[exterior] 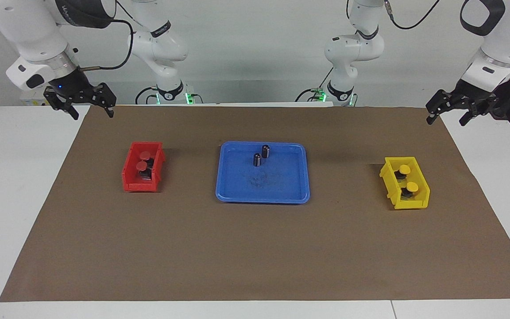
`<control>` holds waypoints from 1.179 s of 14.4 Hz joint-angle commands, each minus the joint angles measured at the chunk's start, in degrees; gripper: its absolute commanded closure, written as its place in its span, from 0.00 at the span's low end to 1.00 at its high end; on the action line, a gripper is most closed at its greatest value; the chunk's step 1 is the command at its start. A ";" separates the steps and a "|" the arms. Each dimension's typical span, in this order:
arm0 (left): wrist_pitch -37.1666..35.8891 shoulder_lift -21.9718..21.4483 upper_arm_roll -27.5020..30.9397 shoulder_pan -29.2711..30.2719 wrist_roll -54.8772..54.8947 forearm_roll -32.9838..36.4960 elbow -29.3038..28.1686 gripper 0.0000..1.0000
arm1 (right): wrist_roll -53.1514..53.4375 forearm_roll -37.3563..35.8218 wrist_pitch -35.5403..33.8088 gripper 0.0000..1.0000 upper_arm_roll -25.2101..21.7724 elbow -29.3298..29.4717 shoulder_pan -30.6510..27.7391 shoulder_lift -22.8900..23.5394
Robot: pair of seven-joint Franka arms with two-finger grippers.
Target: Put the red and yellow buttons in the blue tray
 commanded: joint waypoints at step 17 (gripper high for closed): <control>0.39 -1.28 -0.05 0.04 0.50 1.31 -1.46 0.00 | -2.35 -0.35 12.35 0.35 -0.02 -11.75 -0.69 -4.10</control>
